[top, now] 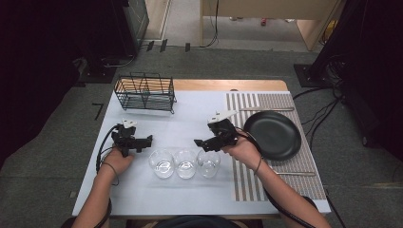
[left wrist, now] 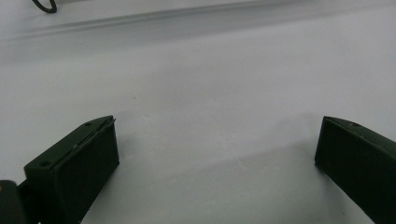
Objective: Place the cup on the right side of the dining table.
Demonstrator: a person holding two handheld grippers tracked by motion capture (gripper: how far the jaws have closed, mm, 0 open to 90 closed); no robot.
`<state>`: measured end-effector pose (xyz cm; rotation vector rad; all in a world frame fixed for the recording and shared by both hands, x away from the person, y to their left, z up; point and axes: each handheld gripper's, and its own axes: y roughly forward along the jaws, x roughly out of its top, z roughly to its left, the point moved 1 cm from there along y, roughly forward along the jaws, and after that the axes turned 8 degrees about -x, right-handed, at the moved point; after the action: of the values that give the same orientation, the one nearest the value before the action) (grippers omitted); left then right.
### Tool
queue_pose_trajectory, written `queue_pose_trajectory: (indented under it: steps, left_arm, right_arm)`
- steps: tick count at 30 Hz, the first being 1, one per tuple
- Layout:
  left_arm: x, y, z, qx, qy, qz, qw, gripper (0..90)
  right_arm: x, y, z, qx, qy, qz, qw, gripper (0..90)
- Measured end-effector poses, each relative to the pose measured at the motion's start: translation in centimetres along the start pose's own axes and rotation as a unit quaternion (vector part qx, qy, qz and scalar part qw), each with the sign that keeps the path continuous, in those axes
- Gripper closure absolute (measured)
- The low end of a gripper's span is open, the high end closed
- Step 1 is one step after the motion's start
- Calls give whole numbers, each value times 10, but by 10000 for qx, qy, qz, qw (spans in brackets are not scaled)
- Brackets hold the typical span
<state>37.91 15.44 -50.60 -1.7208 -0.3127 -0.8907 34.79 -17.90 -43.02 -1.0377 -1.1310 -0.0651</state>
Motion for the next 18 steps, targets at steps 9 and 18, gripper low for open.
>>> queue_pose_trajectory:
  steps: [9,18]
  left_arm:
    - [0,0,0,0,-1,-2,10000,0]
    - [0,0,0,-2,-1,0,10000,0]
  right_arm:
    - [0,-3,2,156,-49,0,9999,161]
    - [-1,-5,5,401,-143,-10,9991,153]
